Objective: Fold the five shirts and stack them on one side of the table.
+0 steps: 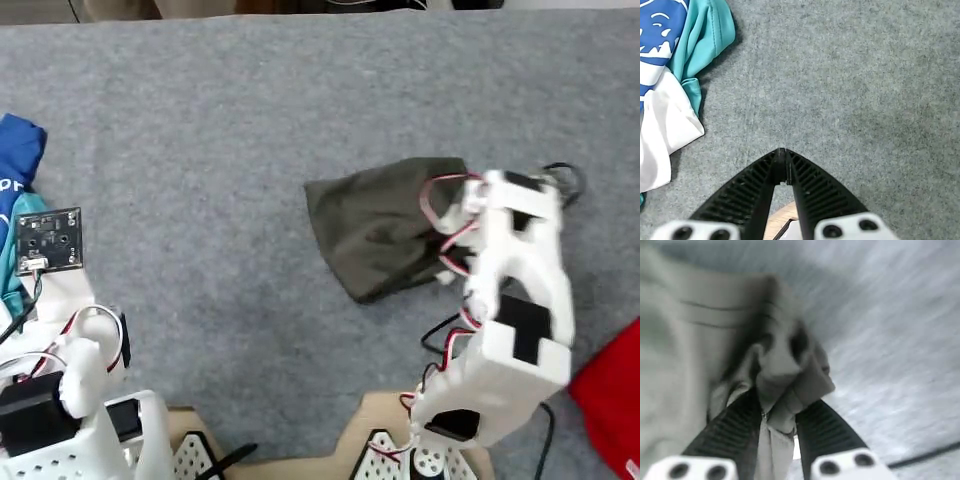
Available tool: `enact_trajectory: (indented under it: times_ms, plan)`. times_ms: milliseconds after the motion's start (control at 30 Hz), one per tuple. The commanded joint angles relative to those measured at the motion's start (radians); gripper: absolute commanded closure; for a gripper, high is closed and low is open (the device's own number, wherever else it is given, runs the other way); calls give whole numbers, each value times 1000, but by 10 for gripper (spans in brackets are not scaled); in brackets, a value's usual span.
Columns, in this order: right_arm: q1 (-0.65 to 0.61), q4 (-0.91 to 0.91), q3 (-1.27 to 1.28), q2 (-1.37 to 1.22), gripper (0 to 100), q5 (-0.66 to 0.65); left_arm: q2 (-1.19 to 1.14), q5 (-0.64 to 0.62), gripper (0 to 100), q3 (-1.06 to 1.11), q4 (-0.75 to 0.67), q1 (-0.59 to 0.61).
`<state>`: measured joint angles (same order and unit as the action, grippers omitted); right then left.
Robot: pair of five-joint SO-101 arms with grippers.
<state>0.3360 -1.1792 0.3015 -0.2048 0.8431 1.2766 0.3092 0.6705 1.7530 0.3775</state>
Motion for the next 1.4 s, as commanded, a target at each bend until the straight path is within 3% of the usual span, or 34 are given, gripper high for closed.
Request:
enact_trajectory:
  times_ms: [0, 533, 733, 1067, 1367]
  plan:
    - [143, -58, -114, 145, 995, -95, 2, 6, 980, -2, 5, 3]
    - [839, -6, -182, 294, 995, -557, 2, 6, 980, -2, 5, 3]
    - [1021, 0, -185, 295, 995, -664, 2, 6, 980, -2, 5, 2]
    - [1176, -6, -222, 332, 994, -724, 2, 6, 980, -2, 5, 2]
    - [1214, -6, -251, 394, 994, -730, 2, 6, 980, -2, 5, 2]
